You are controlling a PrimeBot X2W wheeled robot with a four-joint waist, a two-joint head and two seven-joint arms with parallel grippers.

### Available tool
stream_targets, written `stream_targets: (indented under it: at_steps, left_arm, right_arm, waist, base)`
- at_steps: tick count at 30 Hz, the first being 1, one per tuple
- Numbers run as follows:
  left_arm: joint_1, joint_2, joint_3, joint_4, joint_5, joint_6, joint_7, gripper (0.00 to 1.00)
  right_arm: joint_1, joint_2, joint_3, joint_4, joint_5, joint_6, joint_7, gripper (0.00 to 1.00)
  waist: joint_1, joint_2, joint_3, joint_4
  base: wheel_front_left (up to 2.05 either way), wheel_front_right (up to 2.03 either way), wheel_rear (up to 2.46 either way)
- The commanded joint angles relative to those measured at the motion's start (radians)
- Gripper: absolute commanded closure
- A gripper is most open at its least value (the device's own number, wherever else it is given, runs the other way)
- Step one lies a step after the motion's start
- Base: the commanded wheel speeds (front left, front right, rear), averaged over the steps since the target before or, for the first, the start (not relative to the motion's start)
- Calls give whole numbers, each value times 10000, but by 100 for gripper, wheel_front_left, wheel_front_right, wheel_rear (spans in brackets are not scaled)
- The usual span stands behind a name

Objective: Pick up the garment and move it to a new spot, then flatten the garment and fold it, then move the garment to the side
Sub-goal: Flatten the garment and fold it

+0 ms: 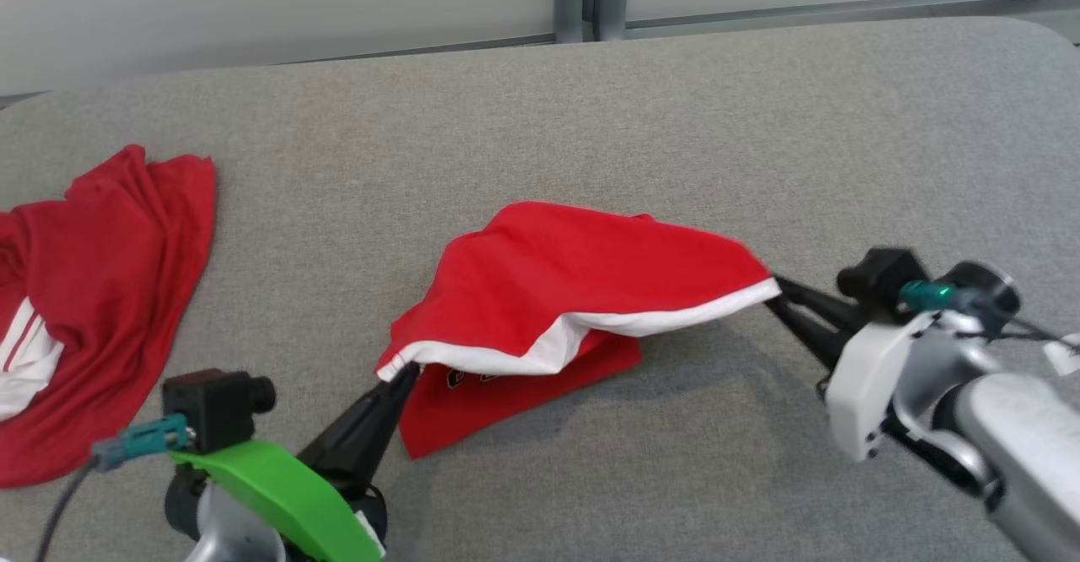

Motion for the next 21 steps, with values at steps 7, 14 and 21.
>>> stream_targets:
  at_steps: [7,14,21]
  left_arm:
    - [-930,929,1271,-2336,-865,470,1142,100]
    - [-4895,2041,2126,-1920,-1590,835,2898,100]
    - [-10535,1951,1401,1577,-436,858,3046,100]
  right_arm:
    - [-682,-2587,-2152,-4757,2507,-7,3114,100]
    - [-3271,-3395,-3492,-5226,3867,-11,4827,100]
    - [-7694,-2202,-3017,-2521,2674,-16,4369,100]
  waist:
    - [0,87,427,-473]
    - [0,87,2057,-377]
    - [0,87,4095,56]
  base:
    - [0,0,0]
    - [0,0,0]
    - [0,0,0]
